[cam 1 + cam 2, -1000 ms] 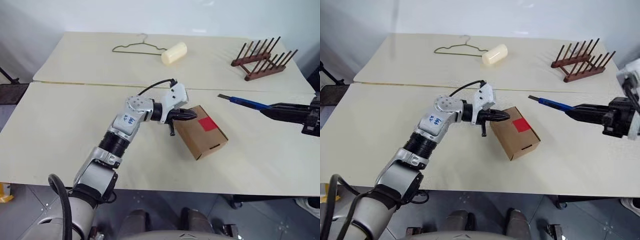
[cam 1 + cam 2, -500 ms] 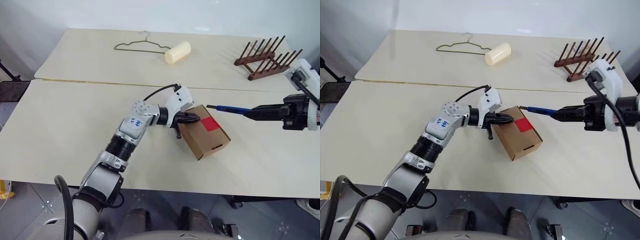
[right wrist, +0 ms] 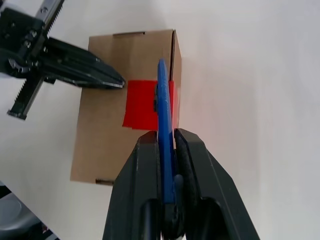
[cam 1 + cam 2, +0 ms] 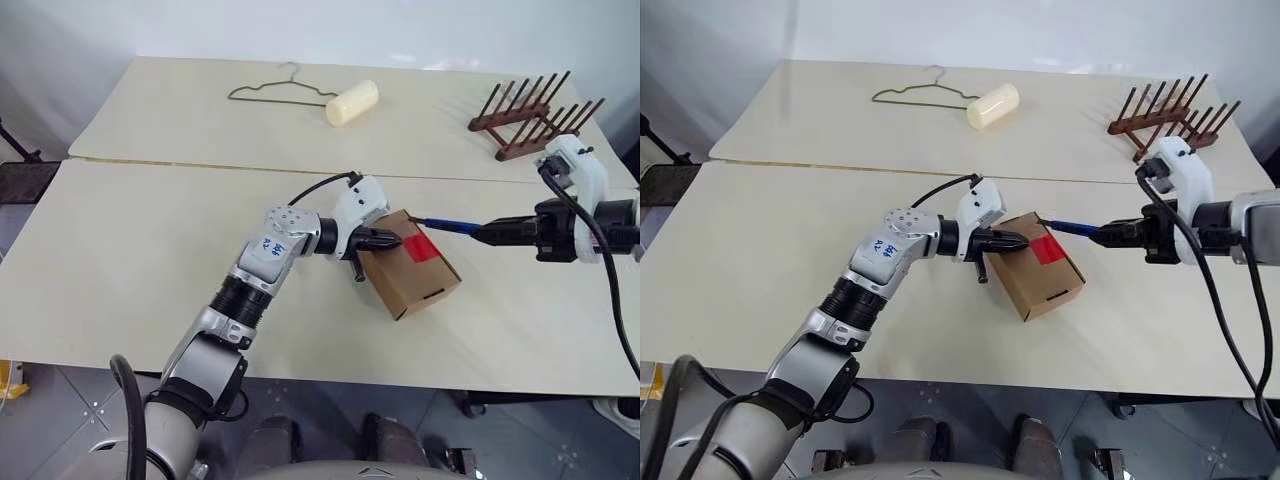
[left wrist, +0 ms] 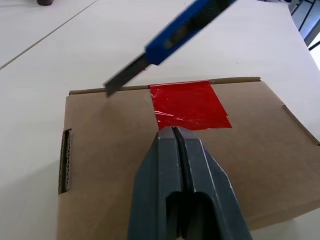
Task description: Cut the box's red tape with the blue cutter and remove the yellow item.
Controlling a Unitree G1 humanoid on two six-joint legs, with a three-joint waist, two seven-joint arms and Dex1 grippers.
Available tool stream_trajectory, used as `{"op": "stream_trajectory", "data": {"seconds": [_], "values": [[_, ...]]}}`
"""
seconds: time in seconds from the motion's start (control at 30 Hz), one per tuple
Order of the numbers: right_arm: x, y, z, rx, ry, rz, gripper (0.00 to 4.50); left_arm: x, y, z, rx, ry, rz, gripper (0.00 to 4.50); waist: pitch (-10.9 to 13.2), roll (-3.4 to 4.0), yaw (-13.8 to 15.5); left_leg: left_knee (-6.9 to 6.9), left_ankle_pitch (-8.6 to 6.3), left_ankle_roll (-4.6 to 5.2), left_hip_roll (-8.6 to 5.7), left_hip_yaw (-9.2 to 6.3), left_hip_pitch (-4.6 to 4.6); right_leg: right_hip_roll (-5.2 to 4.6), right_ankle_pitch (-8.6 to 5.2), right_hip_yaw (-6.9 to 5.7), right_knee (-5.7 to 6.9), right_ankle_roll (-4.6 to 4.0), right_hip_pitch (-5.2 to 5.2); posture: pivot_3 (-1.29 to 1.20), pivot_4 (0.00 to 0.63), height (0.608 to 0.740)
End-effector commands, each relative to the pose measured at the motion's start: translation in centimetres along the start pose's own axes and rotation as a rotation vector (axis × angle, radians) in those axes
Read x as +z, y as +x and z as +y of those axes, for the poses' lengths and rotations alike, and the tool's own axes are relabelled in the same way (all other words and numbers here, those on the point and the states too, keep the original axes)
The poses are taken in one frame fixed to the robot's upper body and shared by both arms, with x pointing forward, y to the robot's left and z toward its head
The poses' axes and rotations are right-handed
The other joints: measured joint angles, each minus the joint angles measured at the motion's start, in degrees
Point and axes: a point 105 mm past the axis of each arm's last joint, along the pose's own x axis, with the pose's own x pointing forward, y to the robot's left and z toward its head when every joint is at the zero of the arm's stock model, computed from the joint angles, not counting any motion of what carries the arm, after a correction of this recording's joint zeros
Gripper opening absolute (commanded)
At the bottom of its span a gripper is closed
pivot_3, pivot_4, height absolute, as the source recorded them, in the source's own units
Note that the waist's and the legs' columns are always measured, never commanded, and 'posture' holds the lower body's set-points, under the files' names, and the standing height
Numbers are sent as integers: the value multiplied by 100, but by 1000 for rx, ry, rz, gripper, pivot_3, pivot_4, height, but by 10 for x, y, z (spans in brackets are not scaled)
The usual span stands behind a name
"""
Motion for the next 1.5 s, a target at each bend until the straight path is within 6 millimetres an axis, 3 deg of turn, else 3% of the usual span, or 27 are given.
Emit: {"op": "stream_trajectory", "data": {"seconds": [0.03, 0.4, 0.9, 1.23, 1.5], "values": [[13, -9, 1, -20, -29, -63, 147, 2, 1, -5, -14, 8, -1, 0, 0, 0, 1, 0, 0, 0, 0, 0, 0, 0, 0, 0, 0, 0, 0, 0, 150, 740], [13, -5, -3, -32, -24, -74, 147, 0, -2, -6, -9, 2, 10, 0, 0, 1, -5, 1, 0, 0, -1, 0, 0, 0, 0, 0, 2, 0, 0, 0, 150, 740], [-6, -2, -6, -36, -18, -4, 147, -4, -6, -5, -3, -3, 33, 0, -1, 2, -9, 3, 0, 0, -1, 2, 6, 0, 0, 2, 11, 0, 1, 0, 150, 740], [4, -9, -11, -54, -17, -61, 147, -5, -7, -6, -8, -2, 41, 0, -2, 3, -10, 17, 0, 0, -1, 3, 7, 0, 0, 5, 19, 0, 1, 0, 150, 740], [-3, -5, -6, -25, -20, -29, 147, -4, -7, -6, -6, -2, 40, 0, -2, 3, -10, 26, 0, 0, 0, 3, 7, 0, 0, 7, 27, 0, 1, 0, 150, 740]]}}
